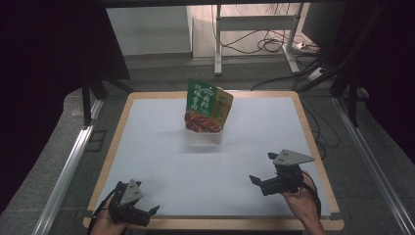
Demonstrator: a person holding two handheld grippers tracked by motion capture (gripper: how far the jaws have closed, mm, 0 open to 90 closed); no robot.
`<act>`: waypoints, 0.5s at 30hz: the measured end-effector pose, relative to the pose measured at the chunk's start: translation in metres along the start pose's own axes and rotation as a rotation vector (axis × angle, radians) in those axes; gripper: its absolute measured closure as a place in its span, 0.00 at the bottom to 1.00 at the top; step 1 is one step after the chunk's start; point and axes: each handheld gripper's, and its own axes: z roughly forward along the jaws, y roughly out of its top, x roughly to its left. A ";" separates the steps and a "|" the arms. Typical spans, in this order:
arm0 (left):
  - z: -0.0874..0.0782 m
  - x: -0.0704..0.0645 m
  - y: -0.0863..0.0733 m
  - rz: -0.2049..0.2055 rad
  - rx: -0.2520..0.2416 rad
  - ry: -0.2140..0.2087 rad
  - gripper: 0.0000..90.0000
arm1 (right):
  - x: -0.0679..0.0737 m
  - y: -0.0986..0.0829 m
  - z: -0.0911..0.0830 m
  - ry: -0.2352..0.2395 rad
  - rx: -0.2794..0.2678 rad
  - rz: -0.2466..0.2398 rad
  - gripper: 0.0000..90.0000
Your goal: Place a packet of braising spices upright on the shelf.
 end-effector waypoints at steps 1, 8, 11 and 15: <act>0.000 0.000 0.000 0.001 0.000 0.000 0.01 | 0.001 -0.002 -0.002 -0.001 0.001 0.000 0.00; 0.000 0.000 0.000 0.003 0.003 0.001 0.01 | 0.002 -0.018 -0.010 -0.022 0.006 0.018 0.00; 0.000 0.000 0.000 0.005 0.003 0.002 0.01 | 0.001 -0.025 -0.012 -0.030 0.020 0.026 0.00; 0.000 0.000 0.000 0.004 0.004 0.002 0.01 | 0.000 -0.034 -0.016 -0.036 0.038 0.048 0.00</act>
